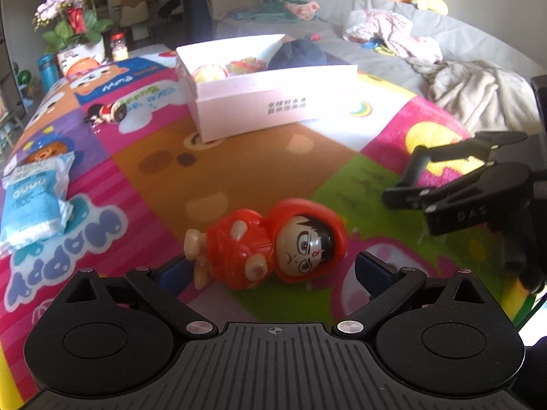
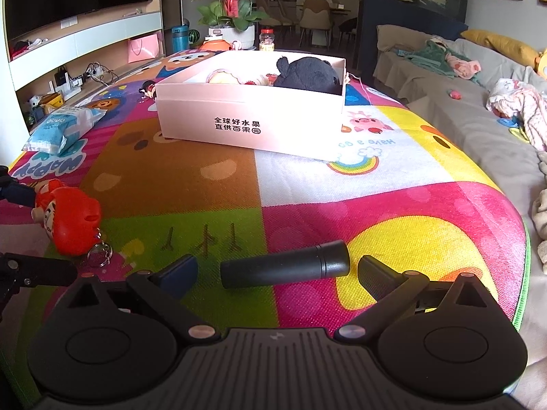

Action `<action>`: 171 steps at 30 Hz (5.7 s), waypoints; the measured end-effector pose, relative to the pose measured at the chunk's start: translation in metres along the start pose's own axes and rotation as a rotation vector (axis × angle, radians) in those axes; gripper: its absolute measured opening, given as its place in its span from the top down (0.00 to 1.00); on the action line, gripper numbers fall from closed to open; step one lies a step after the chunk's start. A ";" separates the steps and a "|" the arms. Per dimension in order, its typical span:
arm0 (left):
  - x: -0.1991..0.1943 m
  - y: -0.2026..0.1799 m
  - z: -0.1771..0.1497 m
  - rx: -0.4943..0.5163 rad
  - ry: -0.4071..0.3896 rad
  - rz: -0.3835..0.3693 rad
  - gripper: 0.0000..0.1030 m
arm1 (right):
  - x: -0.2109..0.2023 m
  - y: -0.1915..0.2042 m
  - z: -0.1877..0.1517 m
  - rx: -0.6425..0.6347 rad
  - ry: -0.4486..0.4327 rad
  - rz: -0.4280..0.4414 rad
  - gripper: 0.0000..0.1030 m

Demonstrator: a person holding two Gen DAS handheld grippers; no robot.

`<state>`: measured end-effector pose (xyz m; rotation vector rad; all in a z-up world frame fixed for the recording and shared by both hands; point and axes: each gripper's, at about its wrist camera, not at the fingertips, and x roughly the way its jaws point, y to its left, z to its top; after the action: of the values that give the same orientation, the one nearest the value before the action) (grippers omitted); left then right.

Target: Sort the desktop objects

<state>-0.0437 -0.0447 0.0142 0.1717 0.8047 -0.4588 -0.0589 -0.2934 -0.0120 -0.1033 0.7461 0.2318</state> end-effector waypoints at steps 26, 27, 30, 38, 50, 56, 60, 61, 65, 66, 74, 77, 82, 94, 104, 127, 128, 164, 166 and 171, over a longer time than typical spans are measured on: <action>-0.006 0.008 0.111 0.047 -0.306 0.073 0.06 | -0.092 -0.007 0.067 -0.015 -0.333 0.012 0.26; -0.002 0.007 0.126 0.048 -0.338 0.079 0.05 | -0.092 -0.008 0.069 -0.016 -0.336 0.003 0.26; 0.017 0.008 0.161 0.039 -0.361 0.059 0.04 | -0.086 -0.012 0.071 -0.001 -0.306 -0.015 0.26; 0.041 0.025 0.122 -0.003 -0.231 0.023 0.02 | -0.068 -0.024 0.071 0.038 -0.234 -0.042 0.26; 0.012 0.076 0.024 -0.137 -0.120 0.112 0.01 | 0.010 0.011 0.204 0.027 -0.284 -0.001 0.24; 0.004 0.094 0.004 -0.189 -0.120 0.158 0.01 | 0.037 0.015 0.235 0.106 -0.247 -0.017 0.18; 0.009 0.103 -0.010 -0.228 -0.117 0.133 0.00 | 0.054 0.045 0.225 0.005 -0.196 -0.038 0.18; 0.010 0.103 -0.012 -0.229 -0.130 0.132 0.00 | 0.059 0.057 0.224 -0.030 -0.179 -0.027 0.18; 0.009 0.103 -0.015 -0.240 -0.149 0.123 0.00 | 0.094 0.100 0.238 -0.060 -0.064 0.127 0.18; 0.009 0.103 -0.016 -0.244 -0.152 0.123 0.00 | 0.107 0.113 0.244 -0.057 -0.033 0.160 0.18; 0.007 0.107 -0.018 -0.275 -0.171 0.102 0.00 | 0.216 0.220 0.265 -0.313 0.112 0.112 0.19; 0.007 0.107 -0.018 -0.279 -0.174 0.098 0.00 | 0.245 0.233 0.260 -0.384 0.170 0.084 0.45; 0.006 0.107 -0.018 -0.281 -0.174 0.094 0.00 | 0.209 0.222 0.258 -0.335 0.095 0.158 0.74; 0.008 0.106 -0.018 -0.275 -0.170 0.101 0.00 | 0.073 0.078 0.174 0.172 0.225 0.485 0.73; 0.014 0.093 -0.011 -0.190 -0.112 0.175 0.00 | 0.037 -0.001 0.083 0.341 0.097 0.239 0.48; -0.025 0.148 0.006 -0.293 -0.194 0.422 0.00 | 0.083 -0.052 0.154 0.294 -0.151 -0.103 0.13; -0.025 0.150 0.004 -0.295 -0.195 0.421 0.00 | 0.092 -0.052 0.161 0.280 -0.125 -0.075 0.13; -0.007 0.108 0.009 -0.254 -0.141 0.157 0.29 | 0.042 0.059 0.050 -0.050 -0.041 0.030 0.00; -0.007 0.096 0.008 -0.240 -0.145 0.123 0.12 | 0.045 0.057 0.048 -0.030 -0.023 0.025 0.00; 0.005 0.080 0.007 -0.222 -0.144 0.132 0.07 | 0.055 0.050 0.049 -0.007 0.021 0.024 0.00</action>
<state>0.0002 0.0225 0.0135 -0.0143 0.6923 -0.2516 0.0001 -0.2266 -0.0143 -0.1038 0.7675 0.2561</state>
